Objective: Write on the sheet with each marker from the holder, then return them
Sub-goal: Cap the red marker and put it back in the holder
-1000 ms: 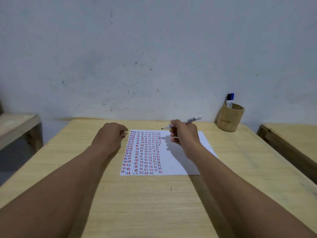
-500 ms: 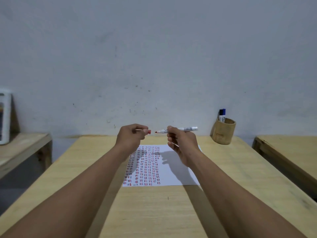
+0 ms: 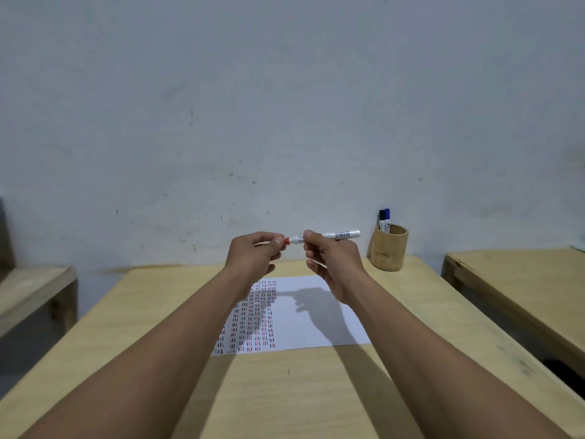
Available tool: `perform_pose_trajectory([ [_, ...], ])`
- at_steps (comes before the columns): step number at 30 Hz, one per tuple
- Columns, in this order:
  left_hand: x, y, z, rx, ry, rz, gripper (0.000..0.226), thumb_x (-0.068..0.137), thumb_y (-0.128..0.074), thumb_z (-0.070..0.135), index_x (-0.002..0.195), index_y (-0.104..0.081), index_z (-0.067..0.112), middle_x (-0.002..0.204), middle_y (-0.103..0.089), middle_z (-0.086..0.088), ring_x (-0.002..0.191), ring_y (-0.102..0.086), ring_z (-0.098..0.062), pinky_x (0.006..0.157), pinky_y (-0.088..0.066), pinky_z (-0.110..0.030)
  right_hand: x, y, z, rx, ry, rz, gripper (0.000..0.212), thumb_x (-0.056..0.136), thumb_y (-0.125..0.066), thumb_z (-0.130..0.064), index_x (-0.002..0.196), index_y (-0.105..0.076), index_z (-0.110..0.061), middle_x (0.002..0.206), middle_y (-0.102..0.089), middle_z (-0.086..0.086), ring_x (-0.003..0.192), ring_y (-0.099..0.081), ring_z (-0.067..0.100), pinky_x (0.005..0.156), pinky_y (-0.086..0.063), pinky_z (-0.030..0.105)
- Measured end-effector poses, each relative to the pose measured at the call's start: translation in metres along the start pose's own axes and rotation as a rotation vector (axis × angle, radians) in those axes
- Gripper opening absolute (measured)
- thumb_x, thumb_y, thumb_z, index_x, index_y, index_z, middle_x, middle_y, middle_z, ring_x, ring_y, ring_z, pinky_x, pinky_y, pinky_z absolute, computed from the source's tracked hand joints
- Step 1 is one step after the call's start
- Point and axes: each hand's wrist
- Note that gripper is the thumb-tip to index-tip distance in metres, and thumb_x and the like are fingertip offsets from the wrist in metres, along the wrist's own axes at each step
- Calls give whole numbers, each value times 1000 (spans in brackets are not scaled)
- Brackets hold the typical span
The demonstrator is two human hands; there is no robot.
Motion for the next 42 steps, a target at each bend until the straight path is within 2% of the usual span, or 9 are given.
perform_pose_trajectory([
  [13, -3, -8, 11, 103, -121, -9, 13, 94, -68, 16, 98, -77, 7, 97, -74, -11, 87, -67, -17, 83, -60, -35, -1, -3, -3, 195, -119, 64, 15, 88, -79, -10, 95, -71, 0, 75, -67, 5, 62, -64, 10, 55, -58, 19],
  [15, -2, -13, 11, 133, -144, 15, 10, 93, -69, 17, 94, -78, 11, 93, -74, -8, 86, -68, -18, 86, -61, -40, 1, -7, -4, 216, -92, 162, 42, 85, -81, -5, 120, -62, 10, 82, -70, 12, 58, -68, 12, 55, -60, 20],
  [18, -1, -24, 10, 167, -165, 52, 10, 92, -70, 21, 89, -78, 17, 88, -75, -5, 86, -70, -20, 87, -61, -45, 4, -2, -4, 163, 16, 228, 97, 86, -77, -2, 158, -13, -14, 86, -72, 14, 59, -70, 14, 61, -62, 25],
  [20, -1, -31, 11, 194, -184, 86, 10, 90, -71, 24, 84, -78, 23, 85, -76, -3, 88, -72, -25, 86, -60, -47, 0, 1, -8, -17, 71, 197, 73, 92, -71, -7, 151, -29, -18, 89, -70, 14, 65, -68, 17, 67, -62, 28],
  [23, -2, -41, 19, 242, -230, 138, 6, 86, -71, 26, 82, -77, 26, 80, -75, 0, 83, -71, -27, 81, -60, -44, -2, 13, -16, -310, 116, 129, 16, 96, -62, -13, 111, -63, -9, 84, -68, 10, 68, -67, 19, 71, -62, 36],
  [28, 1, -65, 34, 348, -318, 114, 10, 86, -69, 25, 85, -78, 22, 76, -73, 6, 67, -62, -13, 60, -42, -22, 7, 37, -27, -758, 247, 110, 13, 91, -62, -17, 104, -61, -17, 79, -74, 7, 63, -71, 21, 58, -60, 38],
  [34, 22, -113, 35, 336, -337, 28, 26, 95, -55, 32, 84, -79, 27, 84, -77, 9, 74, -68, -21, 71, -53, -34, 30, 78, -39, -947, 342, 169, 14, 94, -66, -31, 100, -69, -19, 67, -60, -5, 58, -56, 11, 52, -36, 28],
  [38, 45, -148, 10, 319, -282, -11, 30, 101, -49, 33, 110, -75, 22, 99, -75, 4, 96, -70, -20, 95, -53, -39, 51, 110, -52, -960, 337, 245, 21, 98, -63, -24, 81, -67, -12, 67, -60, 0, 62, -56, 19, 52, -38, 24],
  [42, 66, -181, -22, 400, -262, -40, 31, 98, -57, 32, 124, -68, 20, 110, -73, 1, 98, -65, -15, 88, -47, -28, 76, 136, -74, -925, 418, 360, 18, 101, -59, -26, 97, -69, -12, 85, -70, 0, 80, -66, 19, 72, -53, 32],
])
Point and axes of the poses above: each hand's wrist, its own x-axis towards the middle knuckle, its own y-axis out of the back of the hand, z = x × y
